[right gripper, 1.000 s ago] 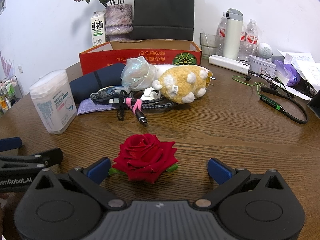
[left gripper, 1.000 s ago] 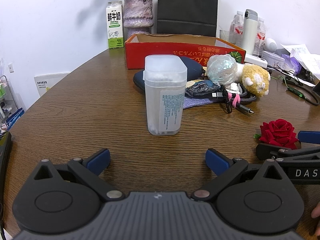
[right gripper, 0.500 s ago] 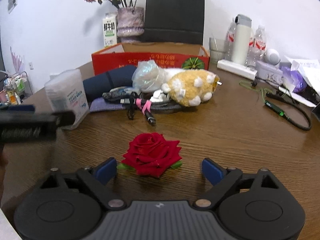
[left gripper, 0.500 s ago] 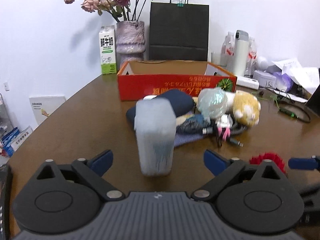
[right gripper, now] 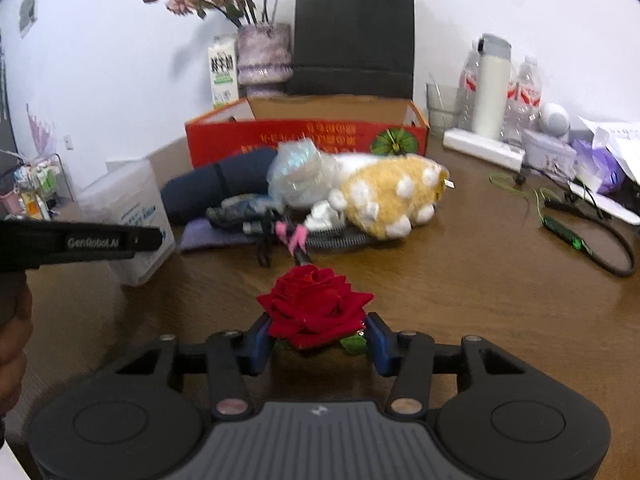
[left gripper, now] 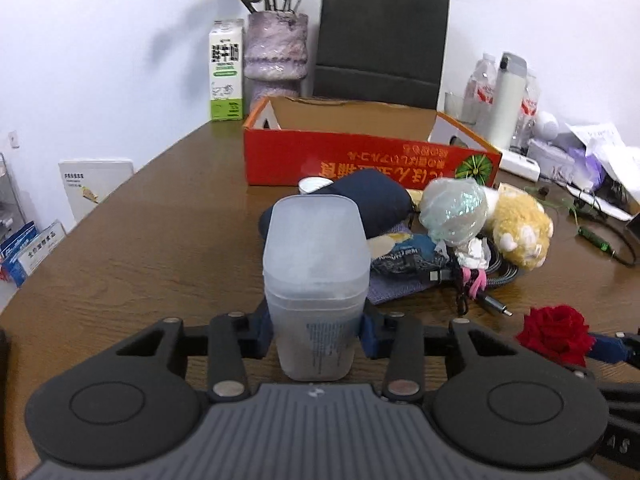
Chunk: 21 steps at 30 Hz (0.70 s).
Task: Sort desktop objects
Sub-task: 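Grasp the white plastic container with the left tool while the right tool grasps the red rose, then carry both items into the cardboard box and open both tools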
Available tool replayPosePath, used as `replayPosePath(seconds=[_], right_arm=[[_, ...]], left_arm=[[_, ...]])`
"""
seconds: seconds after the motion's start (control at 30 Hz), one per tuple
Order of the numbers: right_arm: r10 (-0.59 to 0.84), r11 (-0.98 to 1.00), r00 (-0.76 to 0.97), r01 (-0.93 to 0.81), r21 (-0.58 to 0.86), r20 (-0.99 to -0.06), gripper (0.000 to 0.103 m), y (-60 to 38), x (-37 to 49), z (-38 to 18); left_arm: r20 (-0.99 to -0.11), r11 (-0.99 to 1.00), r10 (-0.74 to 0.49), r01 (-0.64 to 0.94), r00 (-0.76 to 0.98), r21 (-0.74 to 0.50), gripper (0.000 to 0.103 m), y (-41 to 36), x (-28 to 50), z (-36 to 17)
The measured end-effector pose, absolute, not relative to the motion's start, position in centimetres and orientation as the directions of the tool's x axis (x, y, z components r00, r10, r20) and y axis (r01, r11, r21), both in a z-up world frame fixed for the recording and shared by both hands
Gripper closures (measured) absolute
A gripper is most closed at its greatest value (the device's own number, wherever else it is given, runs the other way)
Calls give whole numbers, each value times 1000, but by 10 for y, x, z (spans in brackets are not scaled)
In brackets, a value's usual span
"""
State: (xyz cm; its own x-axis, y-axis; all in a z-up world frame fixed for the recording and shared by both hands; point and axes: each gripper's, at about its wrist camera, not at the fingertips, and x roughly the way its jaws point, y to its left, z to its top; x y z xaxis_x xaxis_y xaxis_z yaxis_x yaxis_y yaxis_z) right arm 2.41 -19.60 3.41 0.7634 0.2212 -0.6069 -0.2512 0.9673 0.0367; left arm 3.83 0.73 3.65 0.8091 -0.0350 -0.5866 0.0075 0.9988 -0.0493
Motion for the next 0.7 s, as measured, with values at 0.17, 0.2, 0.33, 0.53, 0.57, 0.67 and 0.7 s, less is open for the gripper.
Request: replayPosePath(seconds=[0.17, 0.2, 0.33, 0.53, 0.57, 0.67, 0.7], right_arm=[[265, 955, 817, -297, 19, -513, 56, -198, 29, 74], [269, 952, 825, -304, 10, -497, 56, -198, 35, 82], [258, 955, 858, -295, -15, -443, 56, -195, 77, 110], [259, 958, 856, -286, 8, -448, 56, -196, 183, 139], [250, 961, 855, -278, 7, -454, 56, -196, 206, 141], [219, 969, 828, -247, 14, -516, 56, -196, 274, 137], [205, 972, 814, -234, 17, -544, 56, -196, 298, 134]], left_arm=[[-540, 999, -29, 5, 841, -46, 62, 15, 42, 77], [-528, 999, -33, 6, 848, -53, 62, 17, 50, 86], [-491, 999, -12, -7, 871, -38, 62, 17, 94, 117], [-479, 999, 37, -40, 877, 4, 62, 14, 193, 147], [-488, 999, 52, -52, 871, 14, 62, 14, 212, 147], [-545, 997, 76, -58, 835, 51, 62, 12, 276, 140], [-568, 996, 83, -55, 819, 65, 62, 11, 296, 134]])
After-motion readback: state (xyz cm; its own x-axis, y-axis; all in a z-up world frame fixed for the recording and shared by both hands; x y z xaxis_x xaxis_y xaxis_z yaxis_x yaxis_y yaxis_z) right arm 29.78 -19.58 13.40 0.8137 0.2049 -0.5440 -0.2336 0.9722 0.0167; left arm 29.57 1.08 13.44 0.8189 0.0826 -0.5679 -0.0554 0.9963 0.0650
